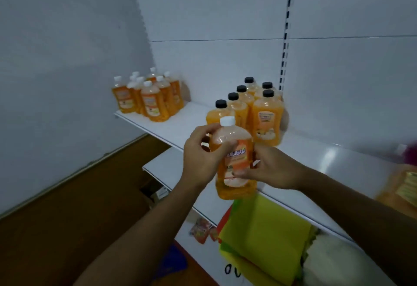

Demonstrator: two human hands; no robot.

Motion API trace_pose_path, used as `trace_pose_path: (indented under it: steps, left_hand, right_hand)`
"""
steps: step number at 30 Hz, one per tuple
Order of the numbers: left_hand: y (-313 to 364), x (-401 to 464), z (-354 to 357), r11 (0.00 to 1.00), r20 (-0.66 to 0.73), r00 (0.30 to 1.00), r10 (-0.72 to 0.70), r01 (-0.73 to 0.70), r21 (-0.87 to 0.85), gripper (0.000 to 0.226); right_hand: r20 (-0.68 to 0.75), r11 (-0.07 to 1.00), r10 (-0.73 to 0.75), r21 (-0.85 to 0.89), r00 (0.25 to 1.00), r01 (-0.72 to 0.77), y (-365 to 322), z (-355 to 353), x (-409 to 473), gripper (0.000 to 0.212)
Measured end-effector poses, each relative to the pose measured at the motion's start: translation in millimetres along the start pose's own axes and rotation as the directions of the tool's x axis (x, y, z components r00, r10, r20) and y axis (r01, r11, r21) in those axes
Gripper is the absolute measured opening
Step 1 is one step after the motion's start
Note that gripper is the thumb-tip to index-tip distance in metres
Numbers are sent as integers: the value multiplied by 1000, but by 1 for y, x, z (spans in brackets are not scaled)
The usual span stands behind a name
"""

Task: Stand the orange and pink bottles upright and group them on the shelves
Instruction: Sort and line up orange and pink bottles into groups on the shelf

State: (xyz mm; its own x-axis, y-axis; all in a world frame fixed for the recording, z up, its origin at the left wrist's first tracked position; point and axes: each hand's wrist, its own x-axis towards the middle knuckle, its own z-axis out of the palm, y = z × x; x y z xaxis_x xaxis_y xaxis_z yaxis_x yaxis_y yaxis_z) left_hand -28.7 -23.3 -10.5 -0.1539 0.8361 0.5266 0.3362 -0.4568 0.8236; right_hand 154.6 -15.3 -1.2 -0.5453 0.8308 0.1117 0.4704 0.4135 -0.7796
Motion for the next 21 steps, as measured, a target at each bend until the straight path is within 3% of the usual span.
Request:
trace_pose_path:
  steps: [4,13,17,21]
  left_hand:
    - [-24,6,-60,1000,-82,996,-26,27,15,52]
    - [-122,89,-166,994,-178,978,-106,107,-6,52]
    - [-175,154,-203,991,-141,981,-133,133,-16,57]
    - [-214,212,-228,986,-63,991,-117,123,108,75]
  right_hand:
    - [29,999,-24,34,999,23,-18,51,47,51]
    - [-148,995,53,-70,988,-64,-45,137,206,54]
    - [-253,996,70,-31,965,-81,-53,164,295,60]
    - [-330,997,65,56,942,-49,-58,183,370,69]
